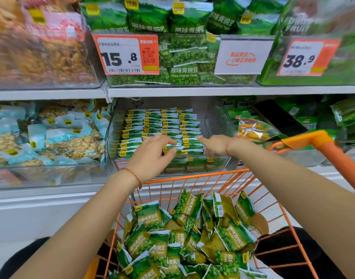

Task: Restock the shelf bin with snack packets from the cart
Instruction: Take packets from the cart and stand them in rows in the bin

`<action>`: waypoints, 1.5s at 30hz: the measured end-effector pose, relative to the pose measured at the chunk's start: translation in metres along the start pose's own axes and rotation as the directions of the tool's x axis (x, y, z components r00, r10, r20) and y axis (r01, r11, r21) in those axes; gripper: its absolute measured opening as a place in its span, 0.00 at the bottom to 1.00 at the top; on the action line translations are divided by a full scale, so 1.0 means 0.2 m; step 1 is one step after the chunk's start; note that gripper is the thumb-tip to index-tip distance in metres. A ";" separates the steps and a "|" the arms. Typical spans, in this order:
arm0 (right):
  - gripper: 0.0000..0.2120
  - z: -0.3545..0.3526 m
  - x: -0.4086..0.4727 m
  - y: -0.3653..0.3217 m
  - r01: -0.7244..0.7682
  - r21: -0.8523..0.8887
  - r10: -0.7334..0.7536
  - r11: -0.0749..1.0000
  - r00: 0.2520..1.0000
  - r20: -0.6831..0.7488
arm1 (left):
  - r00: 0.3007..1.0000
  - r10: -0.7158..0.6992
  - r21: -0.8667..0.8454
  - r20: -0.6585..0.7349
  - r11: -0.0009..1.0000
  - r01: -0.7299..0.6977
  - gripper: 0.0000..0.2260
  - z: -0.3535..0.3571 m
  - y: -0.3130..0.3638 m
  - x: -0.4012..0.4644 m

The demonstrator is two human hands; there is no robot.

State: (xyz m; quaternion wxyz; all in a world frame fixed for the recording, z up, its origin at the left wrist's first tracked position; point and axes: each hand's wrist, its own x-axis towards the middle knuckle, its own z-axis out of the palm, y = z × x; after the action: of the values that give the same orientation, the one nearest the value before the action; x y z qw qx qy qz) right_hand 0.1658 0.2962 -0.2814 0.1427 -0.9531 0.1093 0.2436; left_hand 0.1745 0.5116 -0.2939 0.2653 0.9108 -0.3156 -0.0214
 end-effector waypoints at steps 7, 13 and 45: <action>0.42 0.03 -0.06 0.02 0.045 -0.064 -0.051 0.997 0.994 -0.092 | 1.000 -0.017 -0.058 0.000 0.998 0.017 0.12 0.00 -0.01 -0.07; 0.21 -0.02 -0.31 -0.02 0.257 -0.364 -0.409 0.895 0.799 -0.442 | 1.000 0.012 -0.054 0.016 0.998 -0.011 0.12 -0.05 0.03 -0.21; 0.20 0.76 -0.88 0.18 -0.133 0.133 0.161 0.982 0.959 -0.233 | 0.731 0.253 -0.118 0.633 0.966 -0.232 0.24 0.60 0.43 -0.59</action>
State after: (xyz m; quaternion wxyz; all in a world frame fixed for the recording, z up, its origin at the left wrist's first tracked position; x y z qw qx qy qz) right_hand -0.0616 0.3356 -0.3290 0.1647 -0.9550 0.2105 0.1286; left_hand 0.0062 0.4682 -0.3699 0.1555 0.7948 -0.5028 -0.3021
